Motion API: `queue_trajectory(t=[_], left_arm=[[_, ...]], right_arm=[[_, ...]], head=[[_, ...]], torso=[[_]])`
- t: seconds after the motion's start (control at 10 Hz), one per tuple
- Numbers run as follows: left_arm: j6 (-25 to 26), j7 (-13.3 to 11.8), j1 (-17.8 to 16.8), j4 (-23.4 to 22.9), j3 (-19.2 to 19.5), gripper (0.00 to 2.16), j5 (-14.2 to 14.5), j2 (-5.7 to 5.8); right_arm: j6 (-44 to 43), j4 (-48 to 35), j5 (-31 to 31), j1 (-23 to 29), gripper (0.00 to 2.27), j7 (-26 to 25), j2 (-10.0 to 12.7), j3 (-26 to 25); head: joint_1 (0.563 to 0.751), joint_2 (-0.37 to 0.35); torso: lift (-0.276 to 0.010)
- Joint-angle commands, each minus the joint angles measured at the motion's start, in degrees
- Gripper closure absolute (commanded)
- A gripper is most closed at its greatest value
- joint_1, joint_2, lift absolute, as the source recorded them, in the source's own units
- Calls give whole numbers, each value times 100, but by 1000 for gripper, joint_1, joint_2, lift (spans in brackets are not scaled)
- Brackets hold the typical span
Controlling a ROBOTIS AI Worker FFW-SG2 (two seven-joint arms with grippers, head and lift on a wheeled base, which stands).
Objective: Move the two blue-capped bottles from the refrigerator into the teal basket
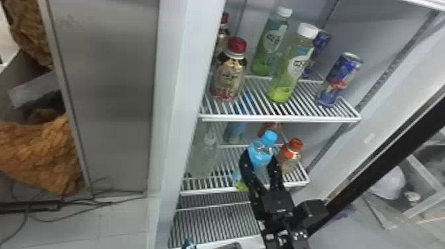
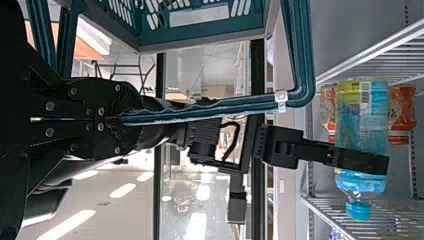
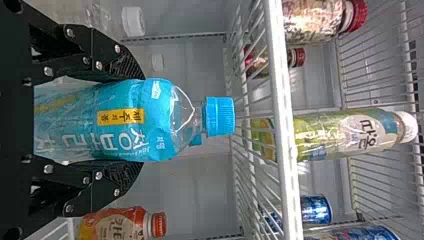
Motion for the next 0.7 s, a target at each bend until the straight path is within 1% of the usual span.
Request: queue_trajectory(t=[0.0,0.1,0.3,0.5,0.6], left_arm=[[0,-3,0,0,-3,1136,0,0],[0,-3,0,0,6,1136,0,0],[0,-12,0,0,15,1136,0,0],[0,-12,0,0,15,1136,-9,0],[14,-12,0,0,6,1136,-9,0]], right_arm=[[154,-432,-34,328,633,49,23,-59],[183,-699,-52,525,633,67,32,-86],[337,-1430,-114,1130,633,76,76,-191],[844,-2161,-157,1706,631,313,85,-253],[984,-2372,-166,1917,631,401,93,-270]], head=[[695,-350],[695,-350],[695,-350],[695,-350],[695,-350]], torso=[[-139],[-139],[-139],[-139],[-139]])
